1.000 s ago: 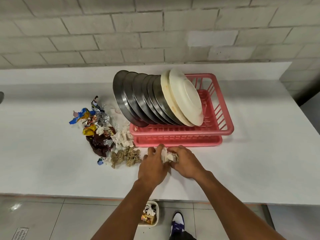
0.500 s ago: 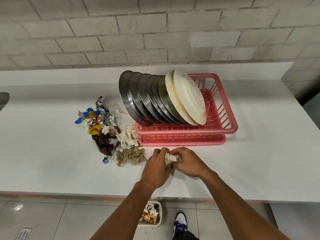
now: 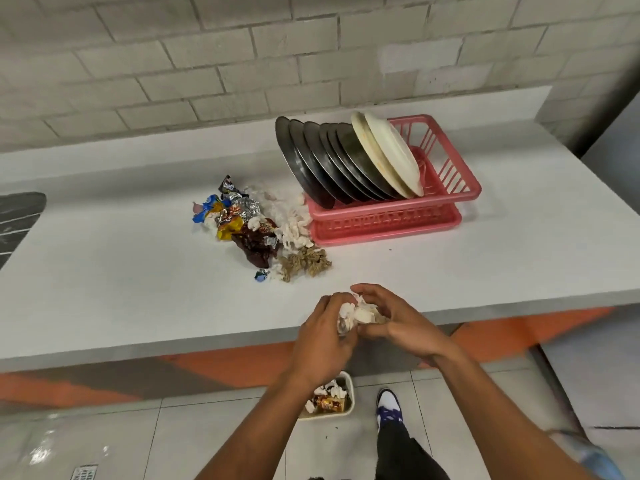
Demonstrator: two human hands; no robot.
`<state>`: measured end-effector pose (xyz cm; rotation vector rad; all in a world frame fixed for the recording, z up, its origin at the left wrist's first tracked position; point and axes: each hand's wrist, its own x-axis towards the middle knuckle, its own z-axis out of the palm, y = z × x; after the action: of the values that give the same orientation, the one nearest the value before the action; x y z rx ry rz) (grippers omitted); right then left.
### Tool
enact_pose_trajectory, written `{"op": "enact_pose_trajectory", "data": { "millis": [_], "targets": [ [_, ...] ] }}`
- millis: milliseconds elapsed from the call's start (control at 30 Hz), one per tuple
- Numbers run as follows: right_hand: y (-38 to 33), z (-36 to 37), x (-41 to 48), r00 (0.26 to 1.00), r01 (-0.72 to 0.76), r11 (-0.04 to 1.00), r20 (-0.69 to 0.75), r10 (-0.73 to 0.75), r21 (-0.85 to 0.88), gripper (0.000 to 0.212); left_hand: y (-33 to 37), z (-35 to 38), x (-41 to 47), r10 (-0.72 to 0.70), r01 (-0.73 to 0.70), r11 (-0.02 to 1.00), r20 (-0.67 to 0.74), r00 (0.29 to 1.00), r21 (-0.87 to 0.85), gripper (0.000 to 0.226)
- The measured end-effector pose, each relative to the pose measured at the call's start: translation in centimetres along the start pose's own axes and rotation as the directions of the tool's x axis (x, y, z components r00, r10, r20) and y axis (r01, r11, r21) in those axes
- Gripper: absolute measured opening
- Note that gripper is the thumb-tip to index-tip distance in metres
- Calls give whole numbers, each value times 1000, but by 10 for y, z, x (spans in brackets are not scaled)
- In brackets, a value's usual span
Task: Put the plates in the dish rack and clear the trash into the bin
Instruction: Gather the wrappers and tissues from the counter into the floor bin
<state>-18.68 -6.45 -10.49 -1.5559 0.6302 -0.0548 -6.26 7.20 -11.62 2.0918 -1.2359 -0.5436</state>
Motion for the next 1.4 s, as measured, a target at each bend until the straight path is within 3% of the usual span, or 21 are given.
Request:
{"op": "enact_pose_trajectory", "data": {
  "millis": [200,333,700,1000,1167,1400],
  "targets": [
    [35,64,-45,996,-82,948,-19,93,308,56,-40,5,-67,-12,14,997,38,999,-73,41],
    [71,94,-54,980,-161,930,-61,191,329,47,-61,19,-100,-86,93,986,61,994,-138,37],
    [186,143,12,899,-419,908,-144,414,-2,31,-171,101,-104,-424,434,897,111,899,-81,40],
    [382,181,132,923,-362,903,-222,313,-231,31,-338,248,-70,-536,540,842,91,840,-25,39],
    [487,204,190,932,-358,873,-181,313,-332,27,-432,329,-67,-574,578,816,114,811,-2,38],
    [565,232,259,949,-314,819,-143,280,-481,22,-518,389,-50,-632,626,775,127,765,83,47]
  ]
}}
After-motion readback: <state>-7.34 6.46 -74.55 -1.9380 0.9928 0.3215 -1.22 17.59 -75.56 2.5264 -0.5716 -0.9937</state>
